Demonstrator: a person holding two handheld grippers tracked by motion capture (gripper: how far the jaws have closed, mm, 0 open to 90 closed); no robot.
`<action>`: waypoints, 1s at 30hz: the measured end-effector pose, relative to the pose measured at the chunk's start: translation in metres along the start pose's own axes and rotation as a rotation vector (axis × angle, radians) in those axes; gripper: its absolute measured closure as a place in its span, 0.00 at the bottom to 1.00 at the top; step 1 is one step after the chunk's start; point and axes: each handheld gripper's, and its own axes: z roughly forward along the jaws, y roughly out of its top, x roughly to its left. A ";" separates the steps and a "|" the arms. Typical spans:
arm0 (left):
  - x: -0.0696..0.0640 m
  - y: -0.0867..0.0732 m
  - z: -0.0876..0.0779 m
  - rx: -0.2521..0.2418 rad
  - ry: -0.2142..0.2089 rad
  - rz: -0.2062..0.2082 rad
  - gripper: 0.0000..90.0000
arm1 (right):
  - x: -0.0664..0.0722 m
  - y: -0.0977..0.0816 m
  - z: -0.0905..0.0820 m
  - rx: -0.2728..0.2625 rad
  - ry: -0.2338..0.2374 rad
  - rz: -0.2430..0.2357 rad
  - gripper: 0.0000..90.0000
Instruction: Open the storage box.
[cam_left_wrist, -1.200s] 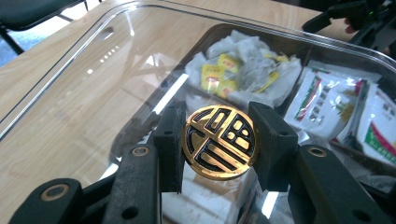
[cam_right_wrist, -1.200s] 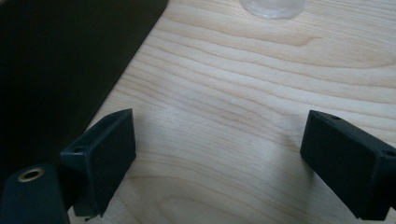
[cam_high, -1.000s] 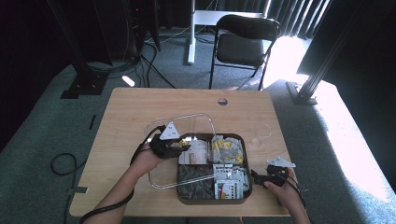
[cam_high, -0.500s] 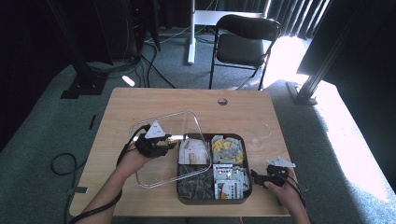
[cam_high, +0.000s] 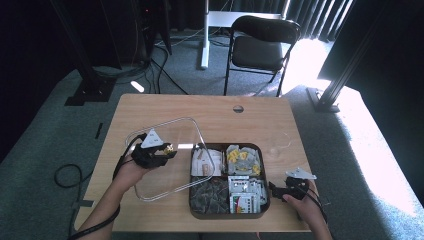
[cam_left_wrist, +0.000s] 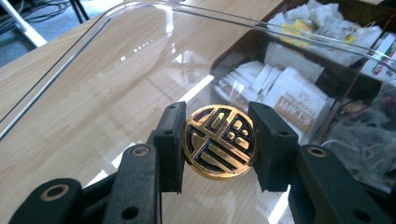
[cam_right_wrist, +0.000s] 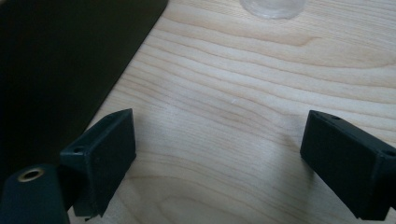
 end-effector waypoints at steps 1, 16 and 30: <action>0.000 0.000 0.000 0.000 0.000 0.000 0.66 | 0.000 0.000 0.000 0.000 0.000 0.000 0.11; 0.028 -0.032 -0.020 -0.001 0.095 -0.078 0.66 | 0.000 0.000 0.000 0.000 0.000 0.000 0.11; 0.044 -0.059 -0.017 0.025 0.173 -0.137 0.66 | 0.000 0.000 0.000 0.000 0.000 0.000 0.11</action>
